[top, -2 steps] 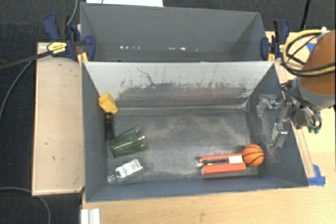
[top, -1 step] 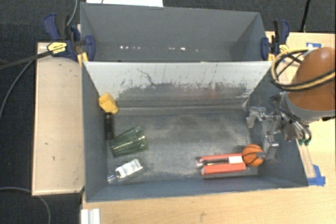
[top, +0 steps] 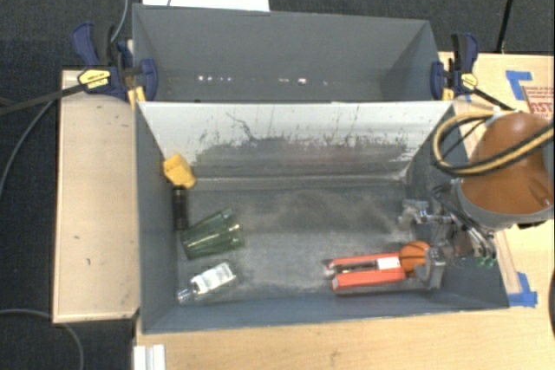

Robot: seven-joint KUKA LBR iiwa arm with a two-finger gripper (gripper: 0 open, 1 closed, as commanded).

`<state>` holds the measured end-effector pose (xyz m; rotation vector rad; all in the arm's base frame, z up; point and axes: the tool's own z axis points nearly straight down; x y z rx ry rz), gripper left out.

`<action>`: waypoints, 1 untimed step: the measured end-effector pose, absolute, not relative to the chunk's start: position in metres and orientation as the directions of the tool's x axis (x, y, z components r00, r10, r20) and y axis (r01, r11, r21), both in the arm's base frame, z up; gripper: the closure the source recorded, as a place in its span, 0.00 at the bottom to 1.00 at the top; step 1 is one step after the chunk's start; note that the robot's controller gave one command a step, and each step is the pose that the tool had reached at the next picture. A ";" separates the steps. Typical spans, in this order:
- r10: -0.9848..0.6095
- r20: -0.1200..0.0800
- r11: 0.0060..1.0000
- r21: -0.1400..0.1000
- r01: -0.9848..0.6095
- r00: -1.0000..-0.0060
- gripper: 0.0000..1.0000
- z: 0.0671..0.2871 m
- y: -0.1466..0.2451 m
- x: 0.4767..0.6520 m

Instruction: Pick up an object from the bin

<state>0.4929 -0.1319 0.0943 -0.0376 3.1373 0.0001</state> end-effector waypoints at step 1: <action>-0.136 -0.006 0.991 -0.001 -0.136 -0.991 1.00 0.071 -0.094 0.485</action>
Offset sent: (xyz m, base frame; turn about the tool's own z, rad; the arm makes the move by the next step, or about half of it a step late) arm 0.0000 0.0000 0.0000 0.0000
